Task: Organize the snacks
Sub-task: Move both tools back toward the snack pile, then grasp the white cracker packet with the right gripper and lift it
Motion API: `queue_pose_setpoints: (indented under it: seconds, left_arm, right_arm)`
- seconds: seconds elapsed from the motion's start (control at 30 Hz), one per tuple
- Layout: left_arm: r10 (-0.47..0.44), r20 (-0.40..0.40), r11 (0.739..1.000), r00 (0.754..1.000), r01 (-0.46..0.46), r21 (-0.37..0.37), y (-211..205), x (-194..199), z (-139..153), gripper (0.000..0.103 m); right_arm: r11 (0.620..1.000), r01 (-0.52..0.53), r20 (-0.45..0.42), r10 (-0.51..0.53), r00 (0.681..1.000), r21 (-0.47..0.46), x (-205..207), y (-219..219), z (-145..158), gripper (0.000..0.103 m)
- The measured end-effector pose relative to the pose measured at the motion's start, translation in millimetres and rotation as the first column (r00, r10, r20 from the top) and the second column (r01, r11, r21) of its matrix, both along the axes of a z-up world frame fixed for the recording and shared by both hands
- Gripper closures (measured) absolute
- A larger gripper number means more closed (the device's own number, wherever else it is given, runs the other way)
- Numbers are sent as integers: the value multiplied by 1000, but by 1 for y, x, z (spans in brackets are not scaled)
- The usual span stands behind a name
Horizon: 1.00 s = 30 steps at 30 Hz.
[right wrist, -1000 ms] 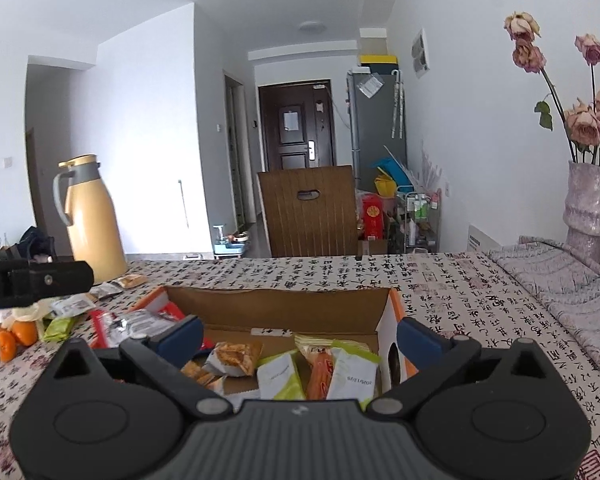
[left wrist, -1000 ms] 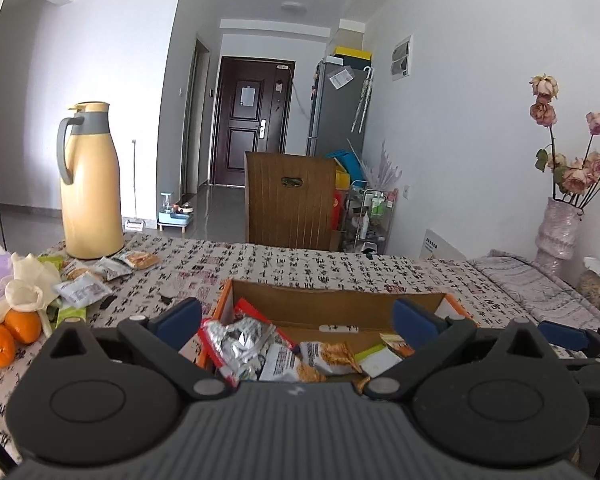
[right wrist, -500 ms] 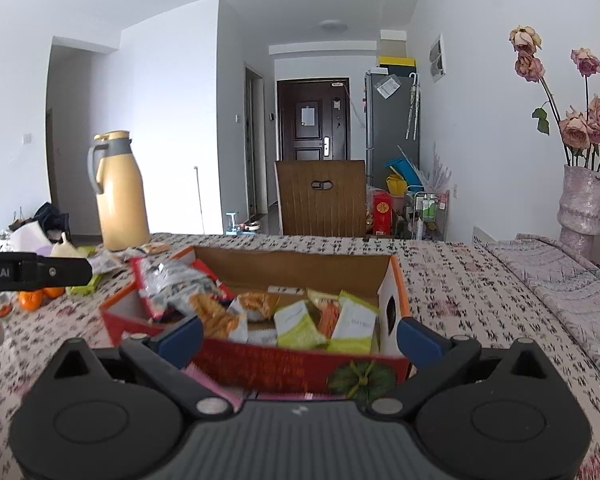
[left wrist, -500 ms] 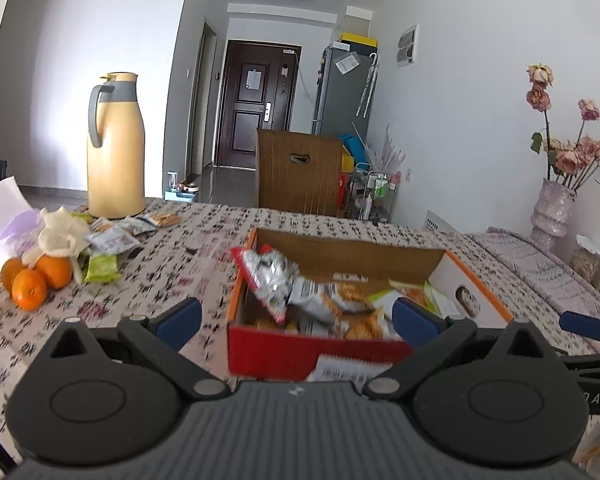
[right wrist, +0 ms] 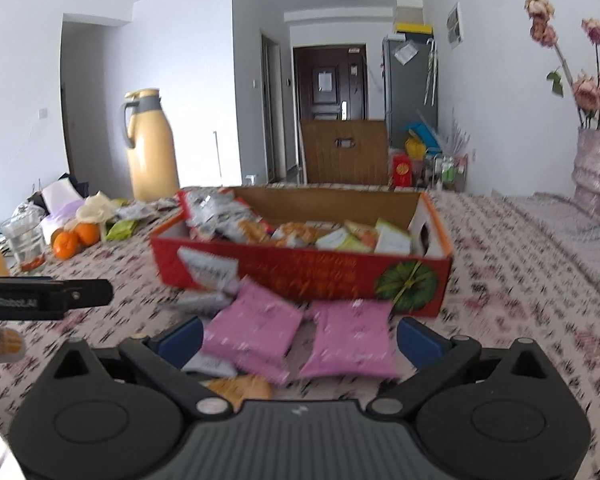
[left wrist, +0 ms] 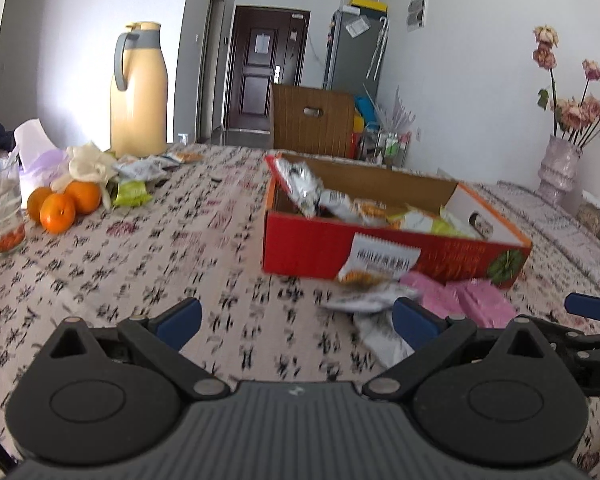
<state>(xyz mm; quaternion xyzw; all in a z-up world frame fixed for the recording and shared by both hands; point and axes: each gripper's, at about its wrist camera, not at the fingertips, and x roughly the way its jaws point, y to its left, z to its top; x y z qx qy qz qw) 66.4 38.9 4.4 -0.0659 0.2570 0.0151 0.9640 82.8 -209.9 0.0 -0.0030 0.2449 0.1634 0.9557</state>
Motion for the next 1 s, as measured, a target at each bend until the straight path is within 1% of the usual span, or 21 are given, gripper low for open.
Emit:
queue_pose_setpoints:
  seconds: [0.13, 0.27, 0.4, 0.5, 0.63, 0.73, 0.8, 0.87, 0.93, 0.97, 1.0]
  left_arm:
    - [-4, -32, 1000, 999, 4, 4, 1, -8, -9, 0]
    - [-12, -57, 1000, 998, 11, -9, 4, -18, -18, 0]
    - [-16, -74, 1000, 997, 15, -16, 5, -22, -23, 0]
    - [-25, -72, 999, 997, 23, -23, 5, -24, -24, 0]
    - [-31, -77, 999, 997, 29, -29, 6, -25, -25, 0]
    - [-35, -81, 999, 996, 32, -36, 7, -25, -27, 0]
    - [-35, -84, 999, 996, 32, -42, 8, -26, -28, 0]
    - [-33, -89, 999, 996, 29, -46, 9, -26, -29, 0]
    - [-30, -93, 998, 995, 25, -50, 10, -25, -30, 0]
    - [-29, -96, 998, 995, 24, -51, 10, -25, -31, 0]
    - [-29, -97, 998, 995, 24, -52, 10, -25, -31, 0]
  right_arm:
    - [1000, -27, -39, 26, 999, -11, -9, 12, -10, 0]
    - [999, -39, -90, 38, 995, -10, -12, 22, -21, 0]
    - [999, -17, -133, 13, 991, -31, -11, 33, -34, 0]
    - [998, 3, -147, -12, 989, -58, -10, 41, -41, 0]
    - [997, 19, -143, -30, 989, -77, -9, 49, -45, 0]
    - [995, 32, -140, -46, 989, -97, -7, 55, -47, 3]
    - [995, 33, -148, -48, 988, -98, -4, 57, -49, 8]
    - [995, 30, -148, -44, 988, -99, -3, 58, -51, 8]
    - [995, 27, -141, -40, 989, -92, -4, 59, -51, 11]
    - [996, 27, -137, -39, 990, -90, -5, 59, -51, 16]
    - [996, 26, -132, -37, 991, -87, -5, 58, -51, 22]
